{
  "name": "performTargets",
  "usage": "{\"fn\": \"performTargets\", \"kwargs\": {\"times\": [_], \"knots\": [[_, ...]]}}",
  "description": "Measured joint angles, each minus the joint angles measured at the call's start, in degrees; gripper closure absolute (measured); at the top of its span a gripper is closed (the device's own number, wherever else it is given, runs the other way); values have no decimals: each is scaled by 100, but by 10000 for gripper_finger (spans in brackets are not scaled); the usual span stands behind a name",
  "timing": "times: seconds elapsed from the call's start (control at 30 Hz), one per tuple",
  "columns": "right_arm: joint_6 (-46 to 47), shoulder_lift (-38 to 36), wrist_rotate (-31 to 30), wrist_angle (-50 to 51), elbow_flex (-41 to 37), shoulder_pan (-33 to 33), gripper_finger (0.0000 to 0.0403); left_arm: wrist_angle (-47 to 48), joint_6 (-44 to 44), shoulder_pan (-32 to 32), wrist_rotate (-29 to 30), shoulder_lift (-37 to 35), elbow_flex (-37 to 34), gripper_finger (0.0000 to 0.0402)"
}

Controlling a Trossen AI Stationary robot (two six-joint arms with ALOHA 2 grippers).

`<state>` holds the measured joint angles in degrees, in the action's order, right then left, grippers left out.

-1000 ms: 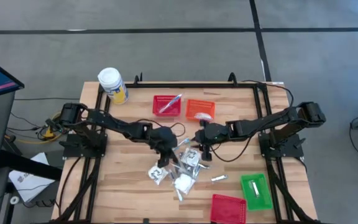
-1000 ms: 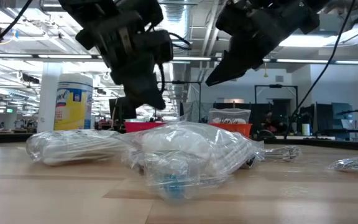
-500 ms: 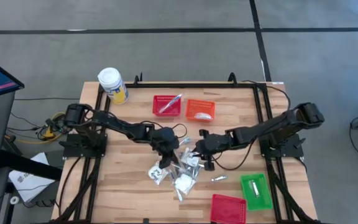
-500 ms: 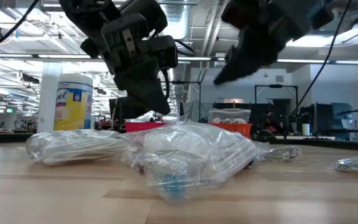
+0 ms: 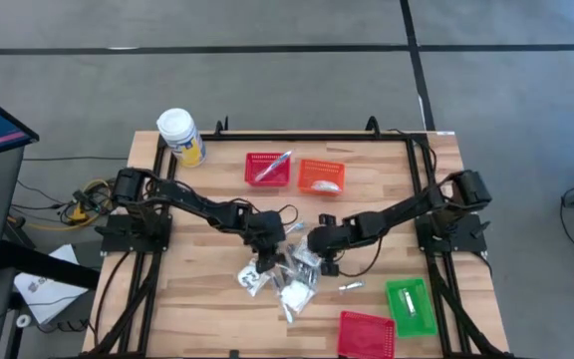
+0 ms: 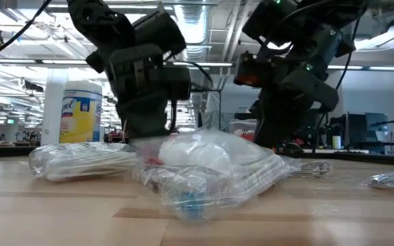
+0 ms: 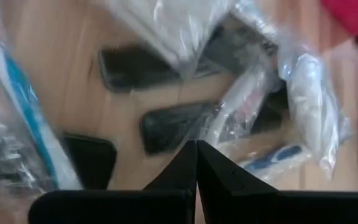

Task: Pick & Place Travel size toiletries
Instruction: Put the black hair comb into the bottom red bin

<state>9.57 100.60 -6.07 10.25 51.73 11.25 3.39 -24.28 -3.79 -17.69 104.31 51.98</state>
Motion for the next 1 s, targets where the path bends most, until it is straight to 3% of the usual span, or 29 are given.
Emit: {"fn": "performTargets", "kwargs": {"times": [0.27, 0.5, 0.7, 0.87, 1.0], "knots": [[717, -195, -986, 1619, 49, -10, 402, 695, -208, 26, 117, 12, 6, 401], [845, -453, -1223, 1963, 41, 33, 399, 1202, -457, 39, 336, -148, -3, 401], [680, -886, -1367, 1845, 35, 86, 402, 1761, -415, 33, 1464, -677, -25, 401], [249, -1231, -1453, 988, 43, 198, 402, 1313, 33, 0, 2195, -997, -24, 401], [-43, -1338, -1463, 391, 43, 224, 402, 580, 395, 4, 2326, -878, -15, 401]]}}
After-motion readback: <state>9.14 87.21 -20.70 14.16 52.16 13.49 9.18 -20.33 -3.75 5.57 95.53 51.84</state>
